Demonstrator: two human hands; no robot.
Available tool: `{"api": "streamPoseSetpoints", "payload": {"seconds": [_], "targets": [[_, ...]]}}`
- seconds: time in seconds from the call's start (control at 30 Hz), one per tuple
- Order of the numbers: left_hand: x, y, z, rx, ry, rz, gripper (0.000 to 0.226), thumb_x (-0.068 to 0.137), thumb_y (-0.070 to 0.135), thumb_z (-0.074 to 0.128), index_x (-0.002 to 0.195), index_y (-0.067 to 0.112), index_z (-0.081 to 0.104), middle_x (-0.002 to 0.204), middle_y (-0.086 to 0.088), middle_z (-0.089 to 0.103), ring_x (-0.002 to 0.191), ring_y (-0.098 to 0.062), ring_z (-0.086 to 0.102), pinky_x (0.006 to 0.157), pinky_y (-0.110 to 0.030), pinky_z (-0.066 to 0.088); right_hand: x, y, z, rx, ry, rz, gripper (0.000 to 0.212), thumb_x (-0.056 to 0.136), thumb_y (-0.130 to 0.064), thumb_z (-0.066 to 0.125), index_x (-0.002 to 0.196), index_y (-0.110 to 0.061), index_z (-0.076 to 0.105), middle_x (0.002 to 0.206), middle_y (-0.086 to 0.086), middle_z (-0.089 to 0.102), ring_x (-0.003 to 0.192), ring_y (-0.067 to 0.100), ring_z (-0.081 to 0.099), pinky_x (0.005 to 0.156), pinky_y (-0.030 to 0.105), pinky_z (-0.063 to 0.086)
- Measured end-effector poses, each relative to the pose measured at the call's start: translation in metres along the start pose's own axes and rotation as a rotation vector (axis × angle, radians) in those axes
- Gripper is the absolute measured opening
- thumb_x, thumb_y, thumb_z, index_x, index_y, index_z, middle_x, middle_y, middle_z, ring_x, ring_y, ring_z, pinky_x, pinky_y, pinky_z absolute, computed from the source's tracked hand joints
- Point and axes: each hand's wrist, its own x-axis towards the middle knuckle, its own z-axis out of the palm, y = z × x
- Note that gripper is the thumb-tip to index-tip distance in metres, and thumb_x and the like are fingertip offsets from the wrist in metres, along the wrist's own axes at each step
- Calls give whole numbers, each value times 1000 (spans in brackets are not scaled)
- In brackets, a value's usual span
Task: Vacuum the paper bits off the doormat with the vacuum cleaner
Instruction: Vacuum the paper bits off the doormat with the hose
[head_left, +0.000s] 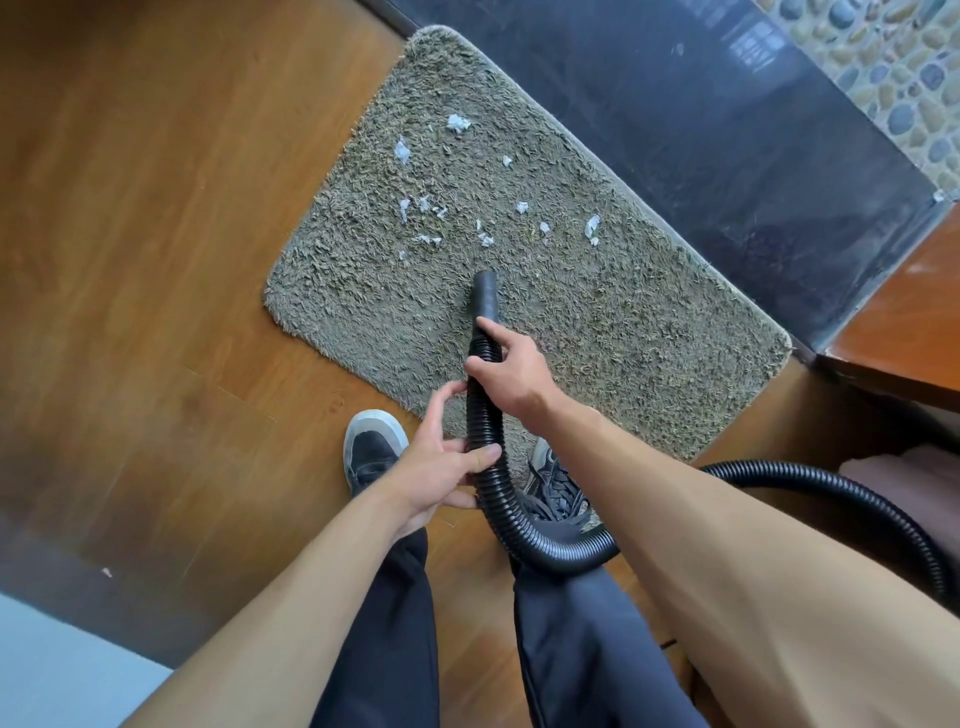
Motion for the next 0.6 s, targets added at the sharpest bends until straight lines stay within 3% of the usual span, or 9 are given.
{"api": "streamPoseSetpoints", "payload": {"seconds": [0.17,0.33,0.47,0.6], "targets": [[-2,-4,-5,-26,23,5,80,93,0,65,142,51,28,97,-12,75,87,-27,72,81,-57,58,2,-3,5,-35,-19,-28,64,81,-20,68,142,-31,51,119,6,68,100,21,67,96,39,54],[6,6,11,36,-23,2,78,94,1,64,142,51,27,98,-8,76,83,-22,74,74,-50,60,9,10,-13,31,14,-12,69,75,-27,68,141,-31,52,115,6,69,100,25,68,97,45,54],[13,16,31,129,-68,-4,75,95,2,64,139,52,29,99,-6,76,76,-15,73,61,-38,58,8,23,-42,135,51,28,66,85,-16,67,146,-29,46,116,8,66,100,25,68,93,47,56],[18,23,48,179,-103,-11,73,95,4,64,136,53,28,96,-4,74,71,-12,71,57,-35,58,9,34,-60,187,94,50,65,87,-15,67,147,-27,45,114,8,67,94,20,67,96,48,55]]}}
